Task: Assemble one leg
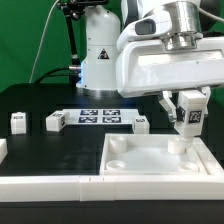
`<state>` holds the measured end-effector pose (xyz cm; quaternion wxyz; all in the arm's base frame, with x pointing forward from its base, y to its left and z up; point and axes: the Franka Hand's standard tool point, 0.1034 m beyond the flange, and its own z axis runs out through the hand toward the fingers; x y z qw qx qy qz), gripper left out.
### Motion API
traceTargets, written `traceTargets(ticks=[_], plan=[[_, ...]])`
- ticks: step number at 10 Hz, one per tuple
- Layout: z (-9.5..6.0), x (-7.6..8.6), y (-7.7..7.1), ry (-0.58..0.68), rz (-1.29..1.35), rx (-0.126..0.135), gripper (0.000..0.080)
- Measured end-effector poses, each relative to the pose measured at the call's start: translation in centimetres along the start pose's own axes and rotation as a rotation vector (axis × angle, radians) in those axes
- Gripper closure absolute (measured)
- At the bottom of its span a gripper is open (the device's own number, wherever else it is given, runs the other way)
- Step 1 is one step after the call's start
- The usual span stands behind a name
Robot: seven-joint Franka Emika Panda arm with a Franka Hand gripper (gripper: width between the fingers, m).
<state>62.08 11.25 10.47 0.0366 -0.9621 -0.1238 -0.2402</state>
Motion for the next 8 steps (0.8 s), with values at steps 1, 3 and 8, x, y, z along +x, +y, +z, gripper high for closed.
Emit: traceTargets(ticks=[1,3,8], plan=[[0.2,0.3,0.2,0.007,-0.001,-0.002,0.0512],[1.0,0.3,0.3,0.004,0.001,0.0,0.0512],[3.2,-0.4,0.2,-0.002,0.005,0.005,0.0512]])
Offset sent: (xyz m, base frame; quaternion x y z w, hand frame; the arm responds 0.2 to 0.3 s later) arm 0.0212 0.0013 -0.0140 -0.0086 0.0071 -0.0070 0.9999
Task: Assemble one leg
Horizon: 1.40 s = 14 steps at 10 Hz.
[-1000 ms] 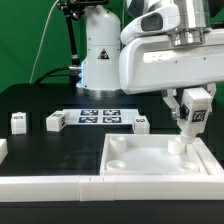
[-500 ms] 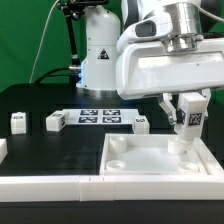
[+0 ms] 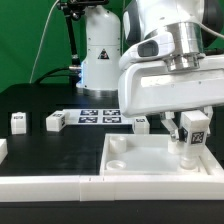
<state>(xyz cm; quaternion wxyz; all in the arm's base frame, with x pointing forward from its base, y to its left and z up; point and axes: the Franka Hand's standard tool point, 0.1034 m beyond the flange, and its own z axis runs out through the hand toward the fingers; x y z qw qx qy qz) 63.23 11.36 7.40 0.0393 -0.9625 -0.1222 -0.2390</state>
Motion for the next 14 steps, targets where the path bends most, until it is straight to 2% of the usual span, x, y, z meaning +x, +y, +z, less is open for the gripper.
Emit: traceTargets(ticks=[4,9,10,11,12,13,14], plan=[[1.03,-0.9,0.0,0.0,0.001,0.0,0.0512],[1.14,-0.65,0.01,0.039,0.001,-0.005,0.0512],[1.14,-0.65,0.01,0.039,0.001,-0.005,0.0432],[1.14,-0.65,0.01,0.038,0.001,-0.005,0.0432],[1.14,-0.65,0.01,0.039,0.001,-0.005,0.0248],[1.14,-0.65,0.01,0.038,0.001,-0.005,0.017],[1.14,-0.65,0.01,0.038,0.001,-0.005,0.0156]])
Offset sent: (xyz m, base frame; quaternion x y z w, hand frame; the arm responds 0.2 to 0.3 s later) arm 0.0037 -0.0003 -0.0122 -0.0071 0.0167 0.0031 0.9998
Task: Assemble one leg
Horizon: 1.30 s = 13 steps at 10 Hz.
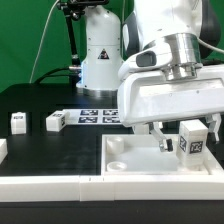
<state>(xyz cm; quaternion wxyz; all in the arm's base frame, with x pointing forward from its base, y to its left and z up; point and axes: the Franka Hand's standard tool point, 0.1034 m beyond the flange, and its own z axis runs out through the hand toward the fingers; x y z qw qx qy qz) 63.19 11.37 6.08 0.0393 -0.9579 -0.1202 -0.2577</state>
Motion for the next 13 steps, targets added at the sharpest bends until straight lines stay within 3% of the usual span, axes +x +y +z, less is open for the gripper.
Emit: traceTargets(ticks=[3,6,9,10,11,12,13], plan=[[0.0,0.1,0.0,0.001,0.0,0.0,0.0151],[-1.9,1.8,0.4,-0.01,-0.003,-0.002,0.0151],[-1.7,1.6,0.1,-0.05,-0.005,0.007,0.0151],[-1.5,1.1,-0.1,-0.081,-0.004,0.013,0.0151],[-1.5,0.5,-0.5,-0.212,-0.005,0.036,0.0151],[-1.4,1.2,-0.1,-0.237,-0.009,0.038,0.0151],[-1.4,0.4,0.1,-0.343,-0.009,0.05,0.0151]])
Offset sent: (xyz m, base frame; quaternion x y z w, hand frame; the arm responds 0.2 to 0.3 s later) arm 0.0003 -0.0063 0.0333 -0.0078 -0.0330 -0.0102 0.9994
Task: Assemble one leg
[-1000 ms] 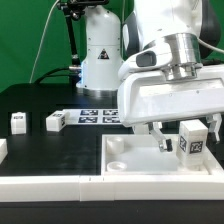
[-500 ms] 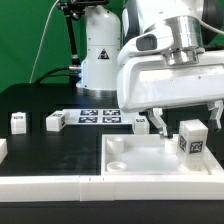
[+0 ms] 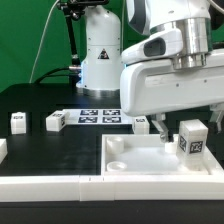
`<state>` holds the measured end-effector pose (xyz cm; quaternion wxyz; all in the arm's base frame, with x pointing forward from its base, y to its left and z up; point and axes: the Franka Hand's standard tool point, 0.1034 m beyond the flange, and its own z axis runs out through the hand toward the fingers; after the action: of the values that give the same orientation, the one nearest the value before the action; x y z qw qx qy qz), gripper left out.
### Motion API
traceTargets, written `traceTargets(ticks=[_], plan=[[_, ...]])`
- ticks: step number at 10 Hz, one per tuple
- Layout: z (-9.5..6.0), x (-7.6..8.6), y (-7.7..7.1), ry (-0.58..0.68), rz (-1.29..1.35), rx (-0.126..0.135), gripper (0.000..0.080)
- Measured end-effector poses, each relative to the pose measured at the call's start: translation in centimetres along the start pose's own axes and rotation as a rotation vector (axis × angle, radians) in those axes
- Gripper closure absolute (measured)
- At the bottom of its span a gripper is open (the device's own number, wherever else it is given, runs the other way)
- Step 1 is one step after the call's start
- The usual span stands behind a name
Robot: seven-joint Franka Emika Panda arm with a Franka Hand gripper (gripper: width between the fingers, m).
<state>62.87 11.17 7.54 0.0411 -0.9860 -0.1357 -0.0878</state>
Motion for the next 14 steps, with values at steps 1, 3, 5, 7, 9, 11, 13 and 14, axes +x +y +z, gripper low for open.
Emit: traceTargets(ticks=[1,3,5,7,9,11,13,14], plan=[[-0.32,-0.04,0.02,-0.092,0.002,0.016,0.0151],[-0.58,0.33,-0.26,-0.167,0.004,0.034,0.0151],[-0.43,0.41,-0.18,-0.155,0.005,0.032,0.0151],[-0.42,0.4,-0.18,-0.155,0.005,0.032,0.0151],[-0.42,0.4,-0.19,-0.155,0.005,0.032,0.0273],[-0.41,0.39,-0.18,-0.155,0.005,0.032,0.0509],[-0.41,0.38,-0.18,-0.155,0.005,0.032,0.0509],[-0.4,0.38,-0.21,-0.156,0.037,0.03,0.0509]])
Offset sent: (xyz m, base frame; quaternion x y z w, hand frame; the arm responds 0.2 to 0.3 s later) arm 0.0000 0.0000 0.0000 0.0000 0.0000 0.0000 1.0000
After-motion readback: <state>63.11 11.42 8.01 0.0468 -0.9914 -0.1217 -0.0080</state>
